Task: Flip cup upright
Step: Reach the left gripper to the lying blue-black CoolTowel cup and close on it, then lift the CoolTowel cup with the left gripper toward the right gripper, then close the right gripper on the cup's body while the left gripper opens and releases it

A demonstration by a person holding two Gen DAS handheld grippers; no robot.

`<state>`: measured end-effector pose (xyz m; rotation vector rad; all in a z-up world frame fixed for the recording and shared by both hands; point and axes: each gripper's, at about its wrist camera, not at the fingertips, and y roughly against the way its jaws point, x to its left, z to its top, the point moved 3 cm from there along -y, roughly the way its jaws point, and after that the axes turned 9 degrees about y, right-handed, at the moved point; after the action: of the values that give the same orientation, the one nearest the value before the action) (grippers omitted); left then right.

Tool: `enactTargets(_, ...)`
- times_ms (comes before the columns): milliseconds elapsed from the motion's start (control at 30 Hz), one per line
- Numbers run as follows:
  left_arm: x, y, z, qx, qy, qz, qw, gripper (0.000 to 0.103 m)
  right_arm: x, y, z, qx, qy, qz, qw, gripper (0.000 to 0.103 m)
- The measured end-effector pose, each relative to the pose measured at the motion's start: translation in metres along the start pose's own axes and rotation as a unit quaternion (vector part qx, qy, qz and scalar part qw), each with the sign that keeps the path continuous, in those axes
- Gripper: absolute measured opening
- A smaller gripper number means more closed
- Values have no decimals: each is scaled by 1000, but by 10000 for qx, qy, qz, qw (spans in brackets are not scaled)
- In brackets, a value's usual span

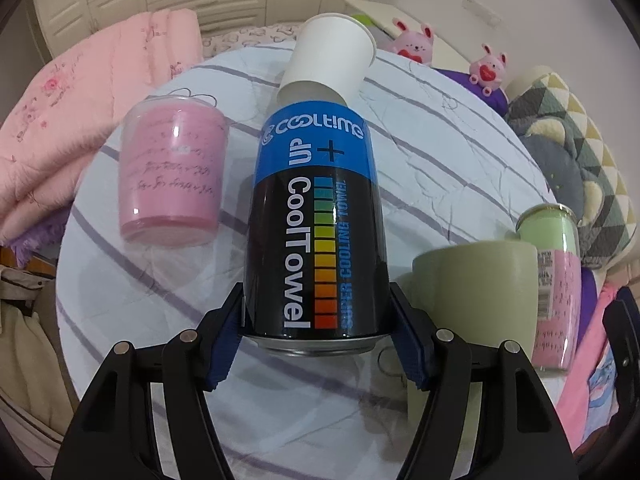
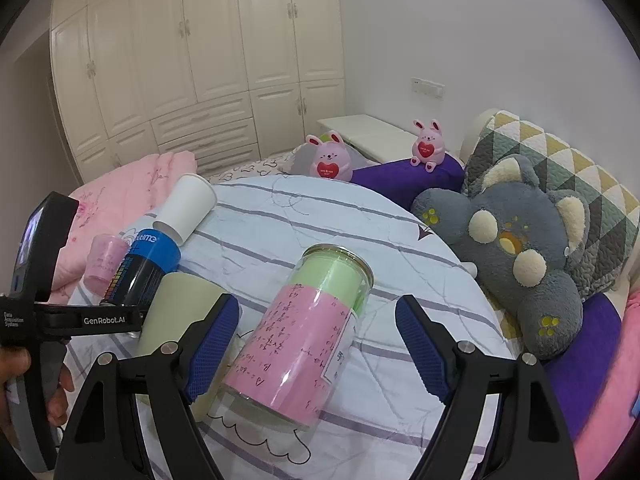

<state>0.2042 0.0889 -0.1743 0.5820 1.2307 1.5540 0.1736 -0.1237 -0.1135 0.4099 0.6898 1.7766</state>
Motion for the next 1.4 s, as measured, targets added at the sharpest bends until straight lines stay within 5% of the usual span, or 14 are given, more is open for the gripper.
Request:
enactTargets(900,24,67,-149,-64,-956,-177,9952,68,42,45,-45,258,-8,477,9985,82)
enactTargets(1400,-39,74,-189,-57,-2028,-616,9773,68,16,57,-73,547,-801,768,9923,82)
